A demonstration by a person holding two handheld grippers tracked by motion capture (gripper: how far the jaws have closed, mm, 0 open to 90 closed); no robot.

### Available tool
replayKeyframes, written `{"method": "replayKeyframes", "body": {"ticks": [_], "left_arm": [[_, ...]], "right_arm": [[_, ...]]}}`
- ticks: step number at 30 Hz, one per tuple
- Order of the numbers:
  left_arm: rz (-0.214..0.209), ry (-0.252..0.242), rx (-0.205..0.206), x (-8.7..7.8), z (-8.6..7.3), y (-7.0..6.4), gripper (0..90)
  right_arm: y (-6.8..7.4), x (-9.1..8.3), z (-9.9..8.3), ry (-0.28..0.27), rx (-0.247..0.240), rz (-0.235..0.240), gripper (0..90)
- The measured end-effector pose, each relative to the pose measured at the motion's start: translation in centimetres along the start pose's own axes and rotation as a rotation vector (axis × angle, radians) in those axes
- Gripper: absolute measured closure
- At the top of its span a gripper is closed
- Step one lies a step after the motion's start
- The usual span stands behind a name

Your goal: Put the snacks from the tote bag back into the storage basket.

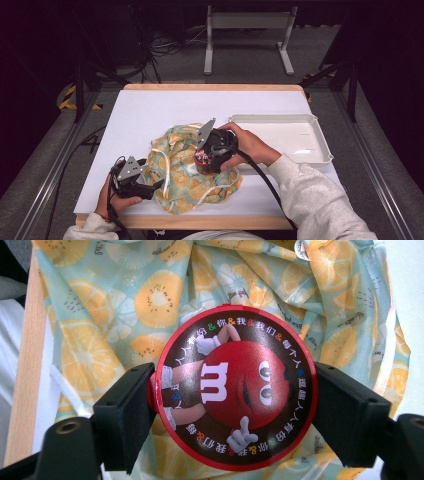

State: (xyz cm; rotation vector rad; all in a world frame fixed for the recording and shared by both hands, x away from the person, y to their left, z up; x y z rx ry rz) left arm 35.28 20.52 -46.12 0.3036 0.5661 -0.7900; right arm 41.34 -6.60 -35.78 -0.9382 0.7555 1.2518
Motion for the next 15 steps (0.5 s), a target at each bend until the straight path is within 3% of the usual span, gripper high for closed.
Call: {"method": "replayKeyframes", "body": {"ticks": [15], "left_arm": [[0.002, 0.001, 0.002, 0.0, 0.0, 0.0, 5.7]], "right_arm": [[-0.4, -2.7, -0.5, -0.031, 0.000, -0.032, 23.6]]}}
Point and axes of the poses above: each handheld gripper's, and its own axes: x roughly forward along the jaws, z roughly out of its top, y roughly to its left, the point moved 2 cm from there along x, roughly forward along the jaws
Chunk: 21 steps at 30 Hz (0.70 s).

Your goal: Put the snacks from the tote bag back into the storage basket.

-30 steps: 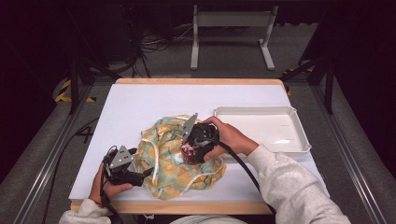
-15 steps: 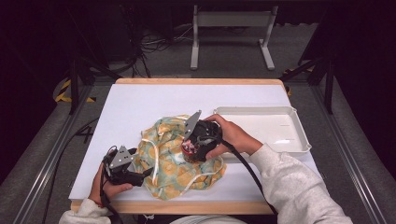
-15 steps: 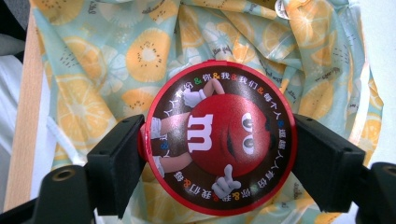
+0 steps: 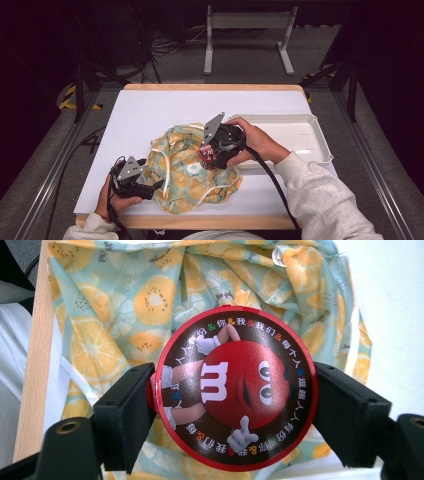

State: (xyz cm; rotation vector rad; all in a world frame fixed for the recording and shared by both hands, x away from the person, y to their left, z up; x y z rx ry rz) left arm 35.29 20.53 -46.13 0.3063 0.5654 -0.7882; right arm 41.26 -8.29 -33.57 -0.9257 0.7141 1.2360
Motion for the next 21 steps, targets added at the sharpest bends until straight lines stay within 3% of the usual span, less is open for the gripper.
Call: {"method": "replayKeyframes", "body": {"ticks": [2, 21], "left_arm": [[0.002, 0.002, -0.002, 0.0, 0.0, 0.0, 5.7], [-0.001, 0.003, 0.002, 0.0, 0.0, 0.0, 5.7]], "right_arm": [[0.0, -0.4, -0.2, 0.002, 0.018, -0.003, 23.6], [-0.8, -2.3, -1.3, 0.023, 0.021, -0.017, 23.6]]}}
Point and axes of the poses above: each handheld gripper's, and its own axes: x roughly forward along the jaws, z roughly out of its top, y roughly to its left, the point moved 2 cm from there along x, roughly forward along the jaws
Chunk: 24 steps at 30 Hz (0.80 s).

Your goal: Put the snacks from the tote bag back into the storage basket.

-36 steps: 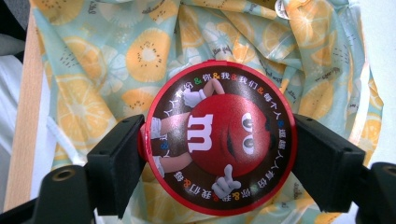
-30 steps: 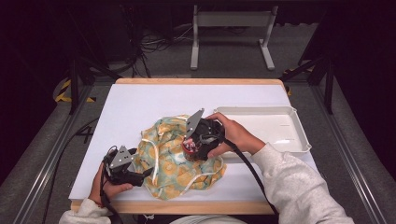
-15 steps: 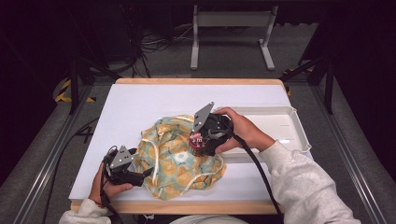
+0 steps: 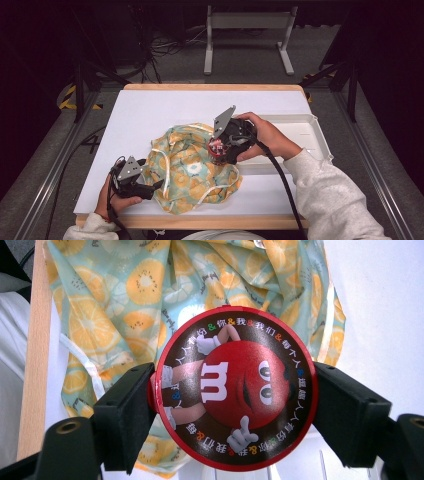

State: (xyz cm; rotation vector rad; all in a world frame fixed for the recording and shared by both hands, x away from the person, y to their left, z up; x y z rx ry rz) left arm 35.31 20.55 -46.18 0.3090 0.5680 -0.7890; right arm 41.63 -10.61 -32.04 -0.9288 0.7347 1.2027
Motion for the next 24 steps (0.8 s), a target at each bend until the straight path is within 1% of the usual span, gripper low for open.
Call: {"method": "replayKeyframes", "body": {"ticks": [1, 2, 3, 4, 5, 7, 12, 13, 15, 17, 20, 22, 24], "left_arm": [[0.000, 0.000, 0.000, 0.0, 0.0, 0.0, 5.7], [0.002, 0.000, -0.002, 0.0, 0.0, 0.0, 5.7], [0.002, 0.001, 0.000, 0.0, 0.0, 0.0, 5.7], [0.001, 0.000, 0.000, 0.0, 0.0, 0.0, 5.6], [0.002, 0.001, 0.000, 0.0, 0.0, 0.0, 5.7], [0.002, 0.001, -0.001, 0.0, 0.0, 0.0, 5.6], [0.004, 0.005, -0.002, 0.0, 0.0, 0.0, 5.6], [0.004, 0.005, -0.002, 0.0, 0.0, 0.0, 5.6], [0.006, 0.005, 0.003, 0.0, 0.0, 0.0, 5.6], [0.008, 0.007, 0.006, 0.0, 0.1, -0.1, 5.6], [0.009, 0.006, 0.005, 0.0, 0.1, 0.0, 5.6], [0.006, 0.010, -0.001, 0.0, 0.0, -0.1, 5.6], [0.005, 0.009, 0.002, 0.1, 0.0, -0.1, 5.5]], "right_arm": [[0.0, -0.2, -0.2, 0.003, 0.011, -0.002, 23.6], [-0.2, -0.2, -0.3, -0.001, -0.002, -0.003, 23.6], [-0.1, -0.4, -0.5, 0.010, 0.019, -0.007, 23.6], [-0.2, -0.5, -0.6, 0.007, 0.014, -0.008, 23.6], [-0.4, -0.7, -0.8, 0.002, 0.023, -0.013, 23.6], [-0.6, -1.0, -1.3, -0.001, 0.023, -0.018, 23.6], [-1.3, -1.8, -2.6, 0.012, 0.047, -0.028, 23.6], [-1.3, -1.8, -2.6, 0.012, 0.047, -0.028, 23.6], [-1.7, -2.1, -3.6, 0.015, 0.066, -0.039, 23.6], [-1.8, -2.2, -3.9, 0.018, 0.067, -0.041, 23.6], [-2.1, -2.3, -4.9, 0.023, 0.077, -0.046, 23.6], [-2.3, -2.5, -5.6, 0.024, 0.097, -0.054, 23.6], [-2.5, -2.7, -6.0, 0.031, 0.098, -0.063, 23.6]]}}
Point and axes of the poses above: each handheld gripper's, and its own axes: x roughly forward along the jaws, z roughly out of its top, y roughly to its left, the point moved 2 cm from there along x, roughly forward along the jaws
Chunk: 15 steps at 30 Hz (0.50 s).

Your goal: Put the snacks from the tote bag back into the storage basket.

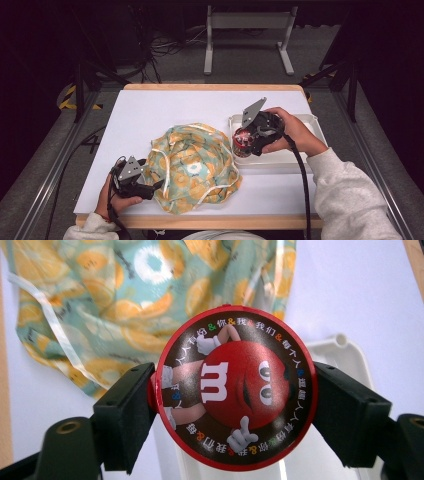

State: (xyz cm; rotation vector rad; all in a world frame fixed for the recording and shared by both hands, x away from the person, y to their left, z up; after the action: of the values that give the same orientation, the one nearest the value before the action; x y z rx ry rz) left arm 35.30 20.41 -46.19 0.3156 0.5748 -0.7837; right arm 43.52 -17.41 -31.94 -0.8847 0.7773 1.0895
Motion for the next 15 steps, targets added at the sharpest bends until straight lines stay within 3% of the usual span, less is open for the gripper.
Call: {"method": "replayKeyframes", "body": {"ticks": [15], "left_arm": [[0.001, 0.006, 0.004, 0.1, 0.0, 0.0, 5.6]], "right_arm": [[-1.3, -0.5, -3.7, 0.076, 0.049, -0.017, 23.6]]}}
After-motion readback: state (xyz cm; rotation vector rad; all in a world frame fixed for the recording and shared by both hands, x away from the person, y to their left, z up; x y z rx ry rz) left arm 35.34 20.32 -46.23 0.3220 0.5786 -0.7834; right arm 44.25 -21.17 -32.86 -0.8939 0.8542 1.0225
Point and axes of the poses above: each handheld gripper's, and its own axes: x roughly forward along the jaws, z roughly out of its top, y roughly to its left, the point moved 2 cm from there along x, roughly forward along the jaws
